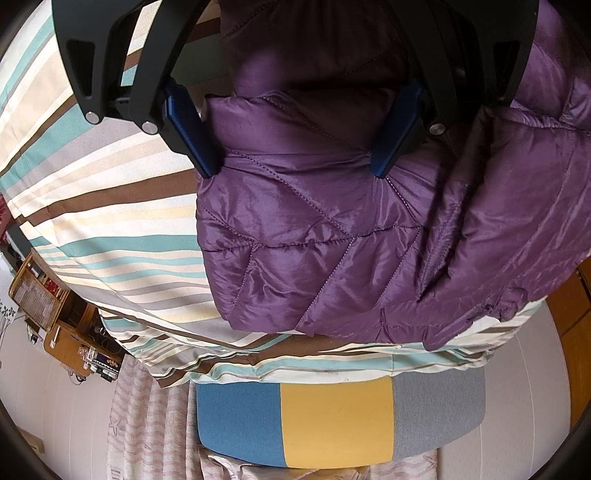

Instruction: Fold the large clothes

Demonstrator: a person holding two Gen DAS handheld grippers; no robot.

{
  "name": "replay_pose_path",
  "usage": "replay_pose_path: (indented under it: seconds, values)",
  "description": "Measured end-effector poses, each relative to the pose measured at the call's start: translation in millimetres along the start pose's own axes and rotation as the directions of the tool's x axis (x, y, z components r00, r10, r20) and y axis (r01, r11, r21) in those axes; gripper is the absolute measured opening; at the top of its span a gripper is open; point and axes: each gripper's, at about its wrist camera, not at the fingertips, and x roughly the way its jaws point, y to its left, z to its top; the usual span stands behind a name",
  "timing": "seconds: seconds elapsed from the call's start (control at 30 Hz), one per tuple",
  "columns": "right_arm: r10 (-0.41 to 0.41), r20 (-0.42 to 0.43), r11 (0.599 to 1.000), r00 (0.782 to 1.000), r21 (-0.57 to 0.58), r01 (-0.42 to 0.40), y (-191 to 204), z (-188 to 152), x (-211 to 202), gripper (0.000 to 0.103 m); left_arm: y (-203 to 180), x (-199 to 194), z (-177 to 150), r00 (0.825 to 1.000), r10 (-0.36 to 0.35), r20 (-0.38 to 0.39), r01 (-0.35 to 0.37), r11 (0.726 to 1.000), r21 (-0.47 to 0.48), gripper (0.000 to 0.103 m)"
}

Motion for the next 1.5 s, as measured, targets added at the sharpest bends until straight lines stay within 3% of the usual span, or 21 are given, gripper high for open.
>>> replay_pose_path:
  seconds: [0.07, 0.17, 0.27, 0.33, 0.47, 0.5, 0.6, 0.67, 0.73, 0.83, 1.0, 1.1, 1.23, 1.33, 1.43, 1.5]
  values:
    - [0.016, 0.015, 1.0, 1.0, 0.023, -0.017, -4, 0, -4, 0.089, 29, -1, 3, 0.996, 0.094, -0.001, -0.094, 0.994, -0.053, 0.096]
    - [0.018, 0.098, 0.998, 0.995, 0.062, -0.025, -12, 3, -29, 0.089, 73, -1, 4, 0.971, 0.237, -0.032, -0.239, 0.961, -0.138, 0.096]
    - [0.052, 0.2, 0.996, 0.978, 0.065, -0.066, -8, 8, -64, 0.089, 112, -4, -1, 0.959, 0.282, -0.043, -0.284, 0.932, -0.223, 0.096]
    - [0.144, 0.234, 0.988, 0.962, 0.012, -0.151, 9, 11, -79, 0.086, 123, 3, -5, 0.953, 0.296, -0.066, -0.303, 0.92, -0.25, 0.096]
    - [0.309, 0.097, 0.948, 0.946, -0.106, -0.299, 55, 16, -62, 0.041, 121, 18, -15, 0.952, 0.287, -0.11, -0.304, 0.927, -0.219, 0.096]
    - [0.334, 0.047, 0.936, 0.941, -0.134, -0.325, 68, 17, -51, 0.037, 118, 20, -16, 0.951, 0.287, -0.113, -0.305, 0.931, -0.202, 0.095]
    - [0.257, 0.006, 0.948, 0.966, -0.196, -0.251, 87, 25, -24, 0.033, 114, 24, -17, 0.948, 0.294, -0.122, -0.312, 0.933, -0.177, 0.096]
    - [0.233, -0.017, 0.961, 0.972, -0.147, -0.233, 80, 30, -3, 0.034, 116, 26, -19, 0.947, 0.291, -0.137, -0.313, 0.932, -0.183, 0.096]
    - [0.278, -0.043, 0.956, 0.96, -0.081, -0.28, 71, 29, 10, 0.034, 121, 27, -20, 0.948, 0.28, -0.152, -0.307, 0.93, -0.204, 0.096]
    - [0.267, -0.022, 0.958, 0.963, -0.097, -0.268, 74, 27, 6, 0.035, 123, 19, -15, 0.95, 0.284, -0.13, -0.307, 0.925, -0.223, 0.094]
    - [0.245, -0.013, 0.962, 0.969, -0.119, -0.245, 75, 23, 7, 0.037, 118, 23, 14, 0.959, 0.266, -0.098, -0.28, 0.941, -0.189, 0.089]
    - [0.232, -0.01, 0.964, 0.973, -0.129, -0.231, 74, 21, 6, 0.038, 130, 54, 29, 0.94, 0.293, -0.177, -0.323, 0.929, -0.178, 0.075]
    - [0.231, -0.01, 0.965, 0.973, -0.129, -0.23, 73, 19, 5, 0.039, 165, 94, 24, 0.906, 0.301, -0.296, -0.371, 0.903, -0.217, 0.073]
    - [0.226, -0.01, 0.963, 0.974, -0.146, -0.225, 76, 16, 4, 0.042, 173, 103, 10, 0.914, 0.284, -0.291, -0.351, 0.912, -0.212, 0.073]
    - [0.209, -0.007, 0.965, 0.978, -0.159, -0.208, 78, 16, 5, 0.042, 165, 109, 10, 0.89, 0.335, -0.308, -0.394, 0.907, -0.15, 0.073]
    - [0.211, -0.008, 0.965, 0.977, -0.158, -0.209, 78, 16, 6, 0.042, 164, 109, 10, 0.892, 0.331, -0.308, -0.389, 0.909, -0.15, 0.073]
